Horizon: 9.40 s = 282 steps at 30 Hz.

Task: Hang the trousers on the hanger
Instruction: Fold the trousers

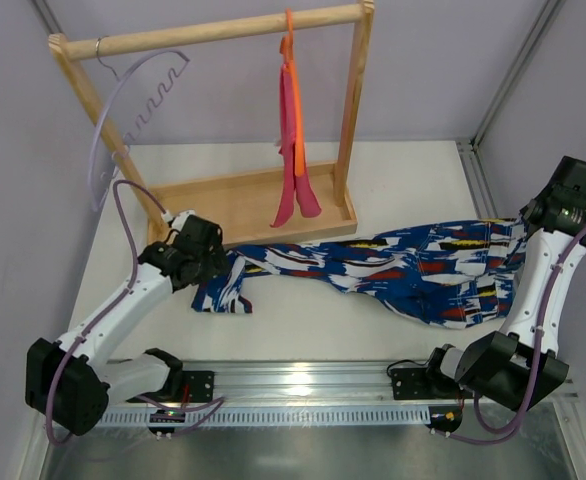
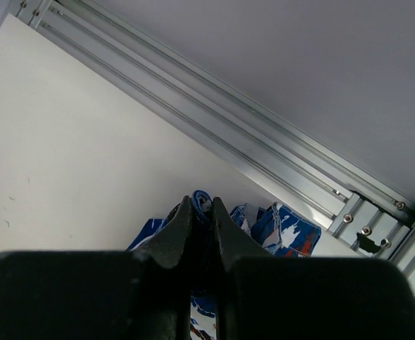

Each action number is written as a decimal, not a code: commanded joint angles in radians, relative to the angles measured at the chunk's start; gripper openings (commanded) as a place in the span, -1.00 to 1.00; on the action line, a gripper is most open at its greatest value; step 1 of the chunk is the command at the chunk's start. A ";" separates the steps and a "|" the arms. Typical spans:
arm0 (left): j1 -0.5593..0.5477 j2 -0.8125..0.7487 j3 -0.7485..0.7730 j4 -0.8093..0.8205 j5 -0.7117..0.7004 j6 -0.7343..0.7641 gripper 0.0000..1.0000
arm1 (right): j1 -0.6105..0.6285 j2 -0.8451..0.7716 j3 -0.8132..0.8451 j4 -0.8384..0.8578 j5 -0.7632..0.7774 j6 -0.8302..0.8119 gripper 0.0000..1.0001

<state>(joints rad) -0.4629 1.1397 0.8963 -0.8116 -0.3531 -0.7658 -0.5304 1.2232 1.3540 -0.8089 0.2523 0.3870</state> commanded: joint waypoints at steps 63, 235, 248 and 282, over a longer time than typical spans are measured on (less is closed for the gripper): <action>0.423 0.146 -0.083 -0.058 0.614 -0.862 0.76 | -0.006 -0.157 0.039 0.048 -0.070 -0.007 -0.93; 0.621 0.313 0.134 0.476 0.332 0.408 0.25 | 0.017 0.147 0.013 0.189 -0.413 -0.057 -0.92; 0.584 0.089 -0.043 0.566 0.131 0.312 0.19 | 0.017 0.137 -0.006 0.194 -0.413 -0.051 -0.92; 0.313 0.217 0.197 -0.110 -0.236 -0.610 -0.27 | 0.017 0.091 -0.046 0.203 -0.404 -0.051 -0.92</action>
<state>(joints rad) -0.0822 1.2507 1.0107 -0.7341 -0.4671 -1.2263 -0.5190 1.3540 1.3109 -0.6205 -0.1493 0.3420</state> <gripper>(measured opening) 0.370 0.105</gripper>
